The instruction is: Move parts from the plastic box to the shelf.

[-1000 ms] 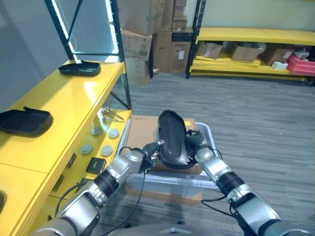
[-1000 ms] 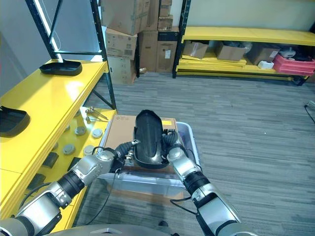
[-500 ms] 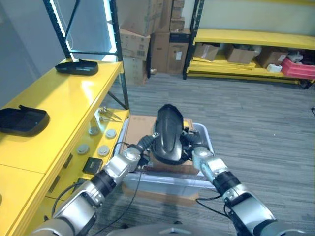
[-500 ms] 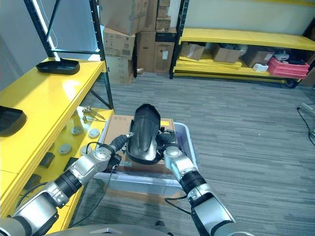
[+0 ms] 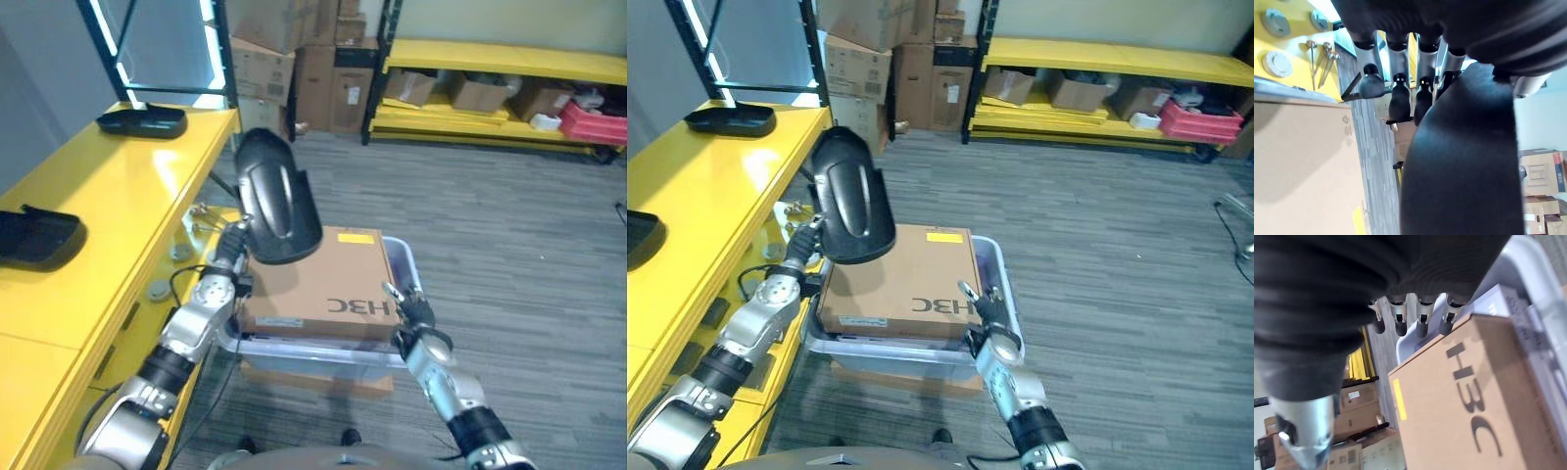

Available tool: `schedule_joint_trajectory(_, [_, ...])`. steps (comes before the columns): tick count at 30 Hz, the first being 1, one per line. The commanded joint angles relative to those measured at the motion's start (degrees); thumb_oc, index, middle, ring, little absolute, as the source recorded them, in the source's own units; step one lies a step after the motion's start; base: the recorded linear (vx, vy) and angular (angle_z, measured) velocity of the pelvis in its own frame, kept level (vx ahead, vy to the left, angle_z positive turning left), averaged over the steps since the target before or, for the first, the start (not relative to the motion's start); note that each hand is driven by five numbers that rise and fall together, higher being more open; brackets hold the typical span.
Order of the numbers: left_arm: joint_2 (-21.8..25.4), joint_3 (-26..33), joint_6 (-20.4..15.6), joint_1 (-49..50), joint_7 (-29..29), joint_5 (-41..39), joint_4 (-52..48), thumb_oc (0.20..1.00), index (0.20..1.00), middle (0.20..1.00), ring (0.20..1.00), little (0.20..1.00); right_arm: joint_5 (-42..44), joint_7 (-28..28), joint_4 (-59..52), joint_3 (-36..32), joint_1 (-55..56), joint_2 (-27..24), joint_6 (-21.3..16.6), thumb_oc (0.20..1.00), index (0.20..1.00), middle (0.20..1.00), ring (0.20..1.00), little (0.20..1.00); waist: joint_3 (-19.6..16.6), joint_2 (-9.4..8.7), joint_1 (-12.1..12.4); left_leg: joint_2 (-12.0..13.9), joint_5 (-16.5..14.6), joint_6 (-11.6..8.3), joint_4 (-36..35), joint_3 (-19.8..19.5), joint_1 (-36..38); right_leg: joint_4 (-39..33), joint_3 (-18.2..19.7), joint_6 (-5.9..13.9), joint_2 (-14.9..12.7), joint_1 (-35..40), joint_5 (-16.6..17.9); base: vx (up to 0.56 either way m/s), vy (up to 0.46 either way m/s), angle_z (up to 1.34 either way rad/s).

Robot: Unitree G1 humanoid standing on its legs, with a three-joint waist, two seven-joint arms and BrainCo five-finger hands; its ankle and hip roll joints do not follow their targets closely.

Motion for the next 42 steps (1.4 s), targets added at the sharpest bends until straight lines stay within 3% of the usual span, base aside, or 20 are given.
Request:
schedule_joint_trajectory(1, [0.18,1.30,-8.97,-4.19,1.55,3.91,-2.50,0.200,0.200,0.200,0.200,0.200,-0.54,4.87,-2.34,-1.83,-1.53,-0.46,0.00,1.000,1.000,1.000,1.000,1.000,-1.46,1.73,0.41,-0.09,-2.03,2.11,0.07,-2.78,0.71,1.35,-0.31,3.73,-1.48,-0.06,-0.64,-0.02,0.016,-0.07])
schedule_joint_trajectory(6, [2.93,5.22,-11.31,-2.60,3.72,6.05,-6.63,0.200,0.200,0.200,0.200,0.200,-3.52,7.88,2.41,-2.44,4.32,1.34,3.69,1.000,1.000,1.000,1.000,1.000,-1.20,2.02,-0.33,-1.81,-2.57,3.52,0.07,-4.26,-0.96,4.60,1.30,4.19,-1.68,-2.21,-1.95,-0.06,-0.040,-0.13])
schedule_joint_trajectory(8, [3.63,5.18,-12.37,-3.58,4.33,5.07,-7.27,0.200,0.200,0.200,0.200,0.200,-3.09,8.57,5.64,-2.65,6.45,1.70,3.46,1.000,1.000,1.000,1.000,1.000,-1.18,2.47,-1.63,-2.33,-2.16,4.11,0.07,-7.25,-2.66,8.06,5.82,2.92,1.43,-4.43,-4.31,-0.09,-0.076,0.09])
schedule_joint_trajectory(9, [3.44,4.85,-13.64,-4.53,3.08,4.63,-7.19,0.200,0.200,0.200,0.200,0.200,-3.41,8.86,8.10,-2.86,8.61,1.62,1.20,1.000,1.000,1.000,1.000,1.000,-0.89,2.59,-2.85,-2.88,-1.78,4.31,0.07,-10.36,-3.37,9.88,9.42,1.60,4.13,-5.21,-5.76,-0.09,-0.122,0.61])
schedule_joint_trajectory(10, [3.32,4.80,-14.42,-5.58,3.63,4.75,-7.33,0.200,0.200,0.200,0.200,0.200,-3.78,10.45,10.48,-2.95,10.27,1.79,0.18,1.000,1.000,1.000,1.000,1.000,-1.00,2.45,-3.25,-3.35,-1.27,4.12,0.07,-12.33,-4.45,9.63,10.48,0.80,5.50,-5.53,-5.83,-0.07,-0.116,1.14])
schedule_joint_trajectory(12, [3.24,4.85,-15.21,-5.90,4.71,4.54,-7.65,0.200,0.200,0.200,0.200,0.200,-4.11,10.87,12.43,-2.75,10.79,1.86,-0.14,1.000,1.000,1.000,1.000,1.000,-0.90,2.24,-3.37,-3.54,-0.86,3.81,0.07,-13.85,-5.02,9.36,10.33,0.30,6.32,-5.40,-6.06,-0.11,-0.131,2.14])
schedule_joint_trajectory(14, [4.09,6.51,-17.31,-5.04,6.29,4.35,-9.99,0.200,0.200,0.200,0.200,0.200,-4.90,12.74,16.78,-1.48,10.61,1.36,-1.36,1.000,1.000,1.000,1.000,1.000,0.09,2.08,-1.71,-3.05,0.83,2.45,0.07,-16.29,-6.75,9.05,9.38,-1.17,8.17,-5.03,-6.76,-0.22,-0.204,1.73])
schedule_joint_trajectory(19, [5.66,10.05,-19.24,-2.14,7.64,4.84,-13.93,0.200,0.200,0.200,0.200,0.200,-9.21,13.69,19.53,0.78,8.79,0.42,-2.55,1.000,1.000,1.000,1.000,1.000,1.96,2.05,1.60,-1.86,3.82,0.08,0.07,-17.31,-10.17,7.89,7.21,-2.21,9.59,-3.28,-7.33,-0.14,-0.136,0.52])
schedule_joint_trajectory(20, [6.45,12.45,-19.04,-0.23,8.60,4.60,-16.53,0.200,0.200,0.200,0.200,0.200,-10.58,13.80,19.46,0.97,8.62,0.15,-1.74,1.000,1.000,1.000,1.000,1.000,2.75,2.13,2.76,-0.94,5.14,-0.86,0.07,-14.87,-11.85,7.42,5.19,-2.41,9.89,-2.16,-7.59,-0.12,-0.113,0.69])
schedule_joint_trajectory(24, [7.05,14.89,-18.80,1.88,7.41,4.77,-19.05,0.200,0.200,0.200,0.200,0.200,-11.25,14.25,19.76,0.23,8.88,0.04,-1.21,1.000,1.000,1.000,1.000,1.000,3.39,2.19,2.74,2.10,7.06,-1.92,0.99,-6.58,-13.95,6.75,0.46,-2.44,9.52,-1.07,-7.21,-0.09,-0.069,0.97])
schedule_joint_trajectory(25, [7.51,15.76,-17.97,2.33,7.37,5.19,-19.83,0.200,0.200,0.200,0.200,0.200,-11.87,14.70,20.40,0.48,8.83,0.11,-1.12,1.000,1.000,1.000,1.000,1.000,3.68,2.03,2.45,3.61,7.69,-2.43,1.96,-2.48,-13.87,6.54,-1.93,-2.50,8.90,-0.52,-7.06,-0.04,0.003,1.13])
schedule_joint_trajectory(29, [9.08,17.55,-16.22,2.74,9.81,4.13,-19.90,0.200,0.200,0.200,0.200,0.200,-13.55,15.51,22.37,2.54,6.49,-0.21,-0.28,1.000,1.000,1.000,1.000,1.000,3.03,1.90,2.76,5.12,7.08,-2.63,3.83,2.27,-13.11,5.74,-6.03,-2.56,7.14,-0.29,-6.42,-0.03,0.052,0.92])
schedule_joint_trajectory(33, [10.31,19.33,-15.83,3.32,11.40,5.18,-18.52,0.200,0.200,0.200,0.200,0.200,-13.44,15.25,24.58,4.10,4.82,0.14,0.10,1.000,1.000,1.000,1.000,1.000,1.93,2.15,3.27,5.56,5.34,-3.31,3.92,5.28,-10.55,5.54,-9.23,-2.16,5.35,1.05,-7.32,0.07,0.160,0.72])
schedule_joint_trajectory(39, [12.77,21.07,-13.49,3.60,12.94,6.44,-17.01,0.200,0.200,0.200,0.200,0.200,-14.14,14.92,25.09,5.38,5.33,0.39,0.45,1.000,1.000,1.000,1.000,1.000,1.09,3.03,3.35,5.08,5.65,-3.32,1.95,8.95,-8.39,5.96,-12.08,-1.77,3.62,2.23,-7.84,0.08,0.214,0.92])
schedule_joint_trajectory(42, [15.25,23.35,-11.60,4.96,12.96,6.75,-14.36,0.200,0.200,0.200,0.200,0.200,-13.55,15.39,26.07,5.35,5.17,0.27,1.27,1.000,1.000,1.000,1.000,1.000,0.49,3.35,4.73,2.39,3.46,-1.85,1.87,7.18,-7.12,6.46,-12.10,-1.11,2.14,2.85,-8.23,0.14,0.343,0.32])
